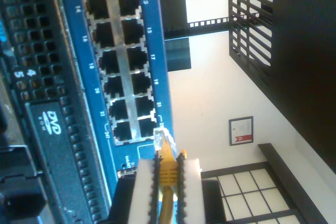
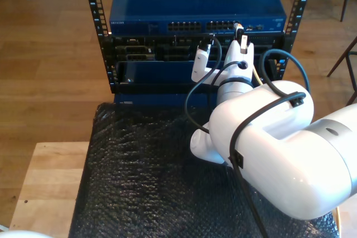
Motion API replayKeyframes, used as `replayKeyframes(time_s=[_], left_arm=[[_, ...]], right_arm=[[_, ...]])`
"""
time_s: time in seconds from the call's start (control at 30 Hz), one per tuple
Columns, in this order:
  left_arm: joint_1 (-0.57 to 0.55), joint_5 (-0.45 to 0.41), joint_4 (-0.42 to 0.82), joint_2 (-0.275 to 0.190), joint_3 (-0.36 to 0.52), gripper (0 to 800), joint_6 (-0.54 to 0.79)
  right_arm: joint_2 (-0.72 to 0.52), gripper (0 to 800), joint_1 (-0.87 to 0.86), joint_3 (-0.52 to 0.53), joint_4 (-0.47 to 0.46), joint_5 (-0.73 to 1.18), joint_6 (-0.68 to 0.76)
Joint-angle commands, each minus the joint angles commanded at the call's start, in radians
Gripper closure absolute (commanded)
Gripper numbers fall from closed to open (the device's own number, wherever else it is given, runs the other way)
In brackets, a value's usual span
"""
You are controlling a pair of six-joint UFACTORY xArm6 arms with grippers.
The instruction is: Grab the cable and plug it in
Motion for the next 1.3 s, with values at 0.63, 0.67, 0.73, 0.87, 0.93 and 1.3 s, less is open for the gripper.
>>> replayKeyframes(time_s=[0.63, 0.67, 0.73, 0.87, 0.93, 1.3], left_arm=[[0.0, 0.002, 0.0, 0.0, 0.0, 0, 0.002], [0.0, 0.002, 0.0, 0.0, 0.0, 0, 0.0], [0.0, 0.002, 0.0, 0.0, 0.0, 0, 0.0], [0.0, 0.002, 0.0, 0.0, 0.0, 0, 0.002], [0.0, 0.002, 0.0, 0.0, 0.0, 0, 0.0], [0.0, 0.002, 0.0, 0.0, 0.0, 0, 0.0]], right_arm=[[0.006, 800, -0.003, 0.0, -0.002, 0.002, 0.0], [0.006, 800, -0.003, 0.0, -0.002, 0.002, 0.0], [0.005, 800, -0.003, -0.002, -0.002, 0.002, -0.002], [0.005, 800, -0.008, -0.002, -0.002, 0.002, -0.025], [0.005, 800, -0.011, -0.002, -0.002, 0.002, -0.028], [0.005, 800, -0.018, 0.0, -0.006, 0.008, -0.031]])
